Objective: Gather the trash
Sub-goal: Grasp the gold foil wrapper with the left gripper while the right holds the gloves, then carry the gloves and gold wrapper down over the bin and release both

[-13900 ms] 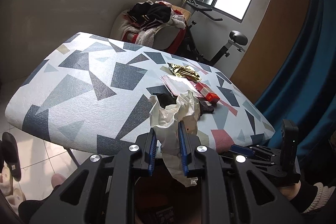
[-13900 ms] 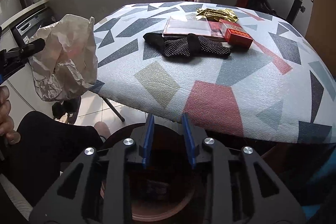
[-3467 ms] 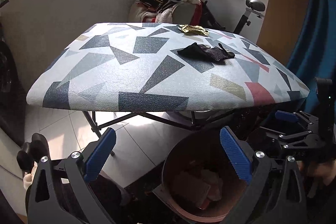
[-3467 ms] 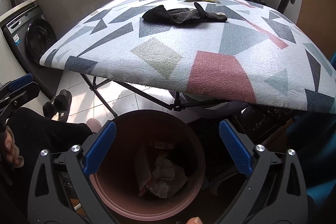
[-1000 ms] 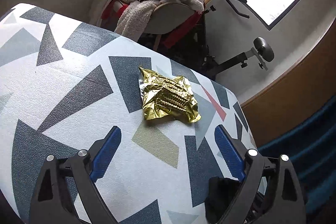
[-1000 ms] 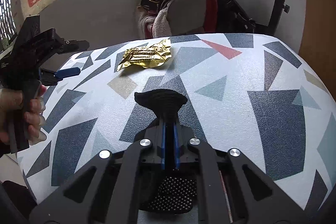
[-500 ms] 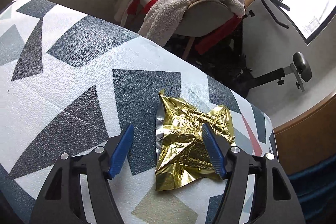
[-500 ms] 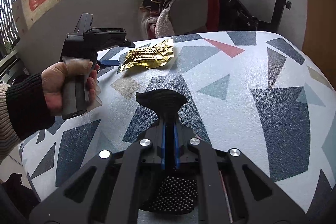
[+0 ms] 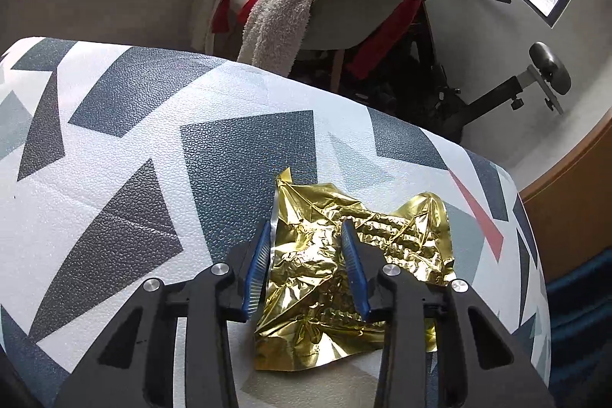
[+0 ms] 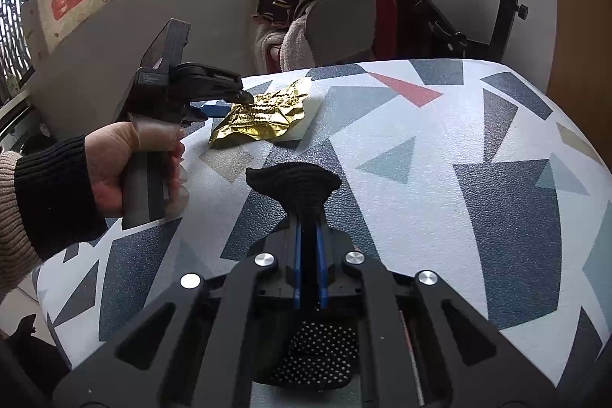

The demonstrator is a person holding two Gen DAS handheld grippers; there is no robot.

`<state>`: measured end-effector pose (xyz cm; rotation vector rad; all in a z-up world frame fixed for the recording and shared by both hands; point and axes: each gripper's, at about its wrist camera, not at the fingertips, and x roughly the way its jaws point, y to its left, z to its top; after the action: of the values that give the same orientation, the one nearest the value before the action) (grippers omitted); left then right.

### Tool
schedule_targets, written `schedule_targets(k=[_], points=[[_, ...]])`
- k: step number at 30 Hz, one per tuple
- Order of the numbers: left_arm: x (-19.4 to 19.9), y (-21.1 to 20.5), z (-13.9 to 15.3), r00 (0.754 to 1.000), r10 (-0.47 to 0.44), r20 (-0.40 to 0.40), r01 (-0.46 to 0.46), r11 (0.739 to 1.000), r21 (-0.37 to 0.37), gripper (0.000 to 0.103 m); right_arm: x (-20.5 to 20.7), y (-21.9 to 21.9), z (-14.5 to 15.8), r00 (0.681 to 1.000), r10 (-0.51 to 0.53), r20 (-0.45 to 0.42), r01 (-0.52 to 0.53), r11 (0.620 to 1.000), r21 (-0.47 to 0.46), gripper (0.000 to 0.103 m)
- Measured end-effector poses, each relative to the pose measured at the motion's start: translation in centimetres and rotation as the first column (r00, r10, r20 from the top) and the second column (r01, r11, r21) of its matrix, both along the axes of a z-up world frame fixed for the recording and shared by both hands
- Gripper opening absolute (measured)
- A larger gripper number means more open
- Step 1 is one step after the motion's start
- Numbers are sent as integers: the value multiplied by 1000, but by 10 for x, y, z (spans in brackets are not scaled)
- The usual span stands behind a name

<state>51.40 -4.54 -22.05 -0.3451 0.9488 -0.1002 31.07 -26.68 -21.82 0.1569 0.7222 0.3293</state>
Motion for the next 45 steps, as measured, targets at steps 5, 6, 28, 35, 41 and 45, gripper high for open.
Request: schedule_targets(k=[5, 6, 28, 35, 41, 45], points=[[-33, 7, 13, 996, -89, -14, 90, 994, 63, 33, 1, -3, -1, 1000, -18, -7, 18, 1000, 8, 10], [-43, 10, 17, 994, -110, -9, 110, 992, 68, 33, 1, -3, -1, 1000, -24, -7, 24, 1000, 5, 11], [-360, 29, 98, 878, -453, 154, 390, 864, 318, 33, -120, 30, 77, 992, 46, 114, -45, 999, -5, 10], [-426, 17, 99, 867, -469, 167, 408, 862, 302, 33, -188, 39, 101, 986, 72, 148, -79, 996, 44, 10], [-465, 20, 89, 882, -449, 143, 396, 871, 291, 33, -233, 44, 113, 980, 96, 174, -105, 994, 43, 10], [-482, 17, 80, 877, -467, 119, 406, 849, 338, 34, -253, 44, 111, 980, 102, 171, -110, 993, 44, 10]])
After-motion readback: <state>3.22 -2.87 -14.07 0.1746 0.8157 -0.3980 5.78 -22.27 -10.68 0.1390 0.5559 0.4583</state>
